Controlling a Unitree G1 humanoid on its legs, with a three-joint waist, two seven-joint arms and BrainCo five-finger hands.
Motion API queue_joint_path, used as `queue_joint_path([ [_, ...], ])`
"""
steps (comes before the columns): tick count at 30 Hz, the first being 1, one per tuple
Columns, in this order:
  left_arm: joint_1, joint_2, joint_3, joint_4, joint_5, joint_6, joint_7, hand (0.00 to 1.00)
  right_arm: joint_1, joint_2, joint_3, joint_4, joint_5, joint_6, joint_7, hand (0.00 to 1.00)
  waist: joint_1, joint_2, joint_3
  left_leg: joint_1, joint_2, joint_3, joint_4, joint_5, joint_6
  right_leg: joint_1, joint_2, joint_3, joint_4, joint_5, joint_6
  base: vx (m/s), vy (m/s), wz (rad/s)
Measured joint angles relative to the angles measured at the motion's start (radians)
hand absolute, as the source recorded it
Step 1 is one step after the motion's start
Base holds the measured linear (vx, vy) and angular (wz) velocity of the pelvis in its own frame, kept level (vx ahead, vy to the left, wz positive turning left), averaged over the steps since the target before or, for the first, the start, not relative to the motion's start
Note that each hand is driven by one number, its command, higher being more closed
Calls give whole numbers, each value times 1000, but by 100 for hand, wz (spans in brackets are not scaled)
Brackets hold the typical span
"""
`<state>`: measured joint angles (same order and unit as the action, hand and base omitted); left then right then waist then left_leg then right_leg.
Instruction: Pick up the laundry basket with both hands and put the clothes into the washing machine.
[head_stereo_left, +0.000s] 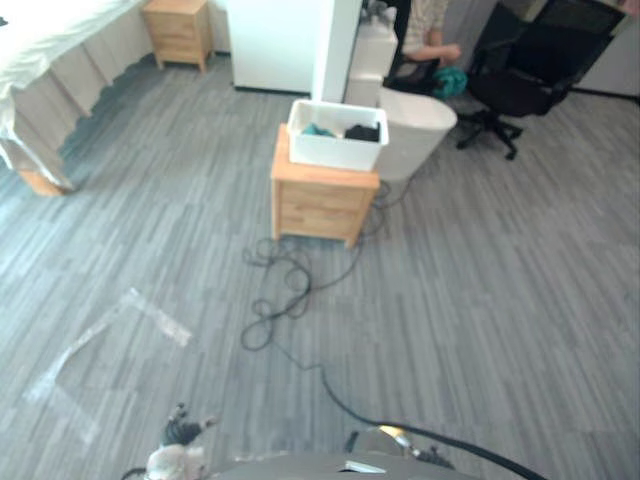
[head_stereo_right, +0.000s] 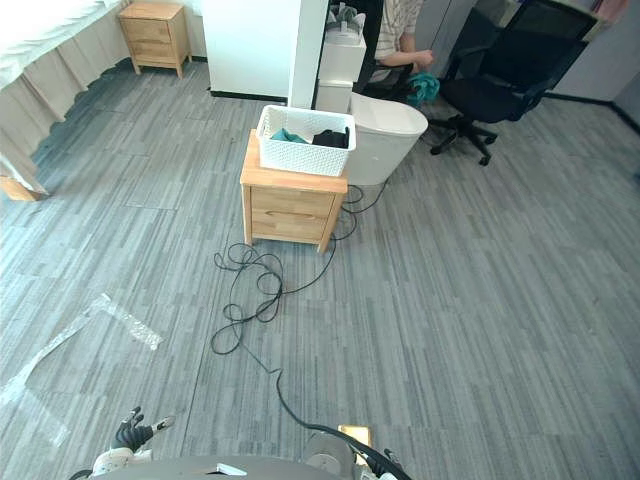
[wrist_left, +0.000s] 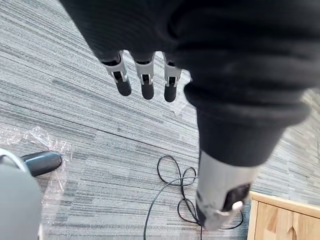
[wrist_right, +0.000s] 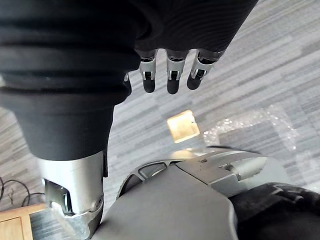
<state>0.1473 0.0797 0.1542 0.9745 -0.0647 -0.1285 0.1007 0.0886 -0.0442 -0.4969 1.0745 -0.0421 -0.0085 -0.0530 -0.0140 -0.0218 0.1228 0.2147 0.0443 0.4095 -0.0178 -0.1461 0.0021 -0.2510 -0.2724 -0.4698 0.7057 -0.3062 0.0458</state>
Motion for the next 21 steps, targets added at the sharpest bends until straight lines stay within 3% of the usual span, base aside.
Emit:
queue_joint_path([
  [3,-31,-7,0,26,6,2,-1,0,-12,-7,5,-8,0,-10,0,0,-3,14,24,25,33,-5,-2,-4,-7,-93,25,-1,-136,63,5,356,-63,17],
  [4,-45,-12,1,26,9,2,-1,0,-19,-11,5,-14,0,-10,1,0,-2,21,47,49,42,-2,-1,-5,-9,-119,34,16,-234,139,6,500,-173,18],
  [5,-53,-13,3,26,10,2,0,0,-17,-8,5,-24,0,-11,10,0,-6,18,54,69,43,4,-1,-7,-45,-129,37,18,-341,227,8,339,-139,19],
  [7,-53,-13,15,25,9,1,0,0,-12,-2,5,-27,-1,-8,12,0,-12,4,59,115,41,3,0,-40,-102,-131,33,41,-417,300,-2,520,-300,23],
  [8,-51,-21,34,27,9,2,1,0,-9,-5,3,-24,0,-9,21,0,-18,6,58,139,53,-3,17,-59,-131,-162,38,80,-328,375,-64,575,-389,19],
  [10,-56,-29,39,25,9,1,2,0,-3,-4,3,-28,-1,-18,37,0,-27,9,55,77,110,-12,169,-63,-136,-185,40,78,-227,287,-77,359,-343,12],
  [11,-64,-35,39,23,7,1,1,0,2,-5,-1,-25,-3,-16,42,0,-38,25,60,-11,190,-36,395,-53,-141,-159,68,54,-221,239,-90,462,-498,-1],
  [12,-67,-47,41,15,2,0,2,0,7,-6,-13,-22,-4,-8,37,0,-33,50,70,-86,281,-59,613,20,-133,-116,114,38,-219,196,-118,577,-549,-14],
  [13,-66,-52,41,14,-3,-1,1,0,7,-14,-13,-16,-4,-5,28,0,-25,60,73,-118,331,-59,724,65,-125,-91,138,35,-220,178,-139,596,-478,-48],
  [14,-66,-58,41,13,-13,-1,1,0,7,-26,-3,6,-4,-2,19,0,-13,67,73,-175,400,-48,941,74,-111,-41,178,46,-224,141,-155,492,-336,-53],
  [15,-65,-60,41,9,-16,-1,1,0,10,-27,5,7,-4,4,17,0,-11,62,79,-214,430,-36,1074,42,-94,29,205,54,-252,120,-166,459,-283,-48],
  [18,-60,-60,39,-54,-24,-7,2,0,-2,-29,26,7,-5,3,-5,0,-4,34,89,-312,424,36,1114,-29,-71,188,240,72,-381,111,-156,421,-220,-19],
  [21,-63,-60,30,-64,-23,-13,1,0,-32,-38,60,0,-5,1,-21,0,3,28,91,-382,379,113,931,-66,-77,267,242,94,-461,120,-144,424,-112,-23],
])
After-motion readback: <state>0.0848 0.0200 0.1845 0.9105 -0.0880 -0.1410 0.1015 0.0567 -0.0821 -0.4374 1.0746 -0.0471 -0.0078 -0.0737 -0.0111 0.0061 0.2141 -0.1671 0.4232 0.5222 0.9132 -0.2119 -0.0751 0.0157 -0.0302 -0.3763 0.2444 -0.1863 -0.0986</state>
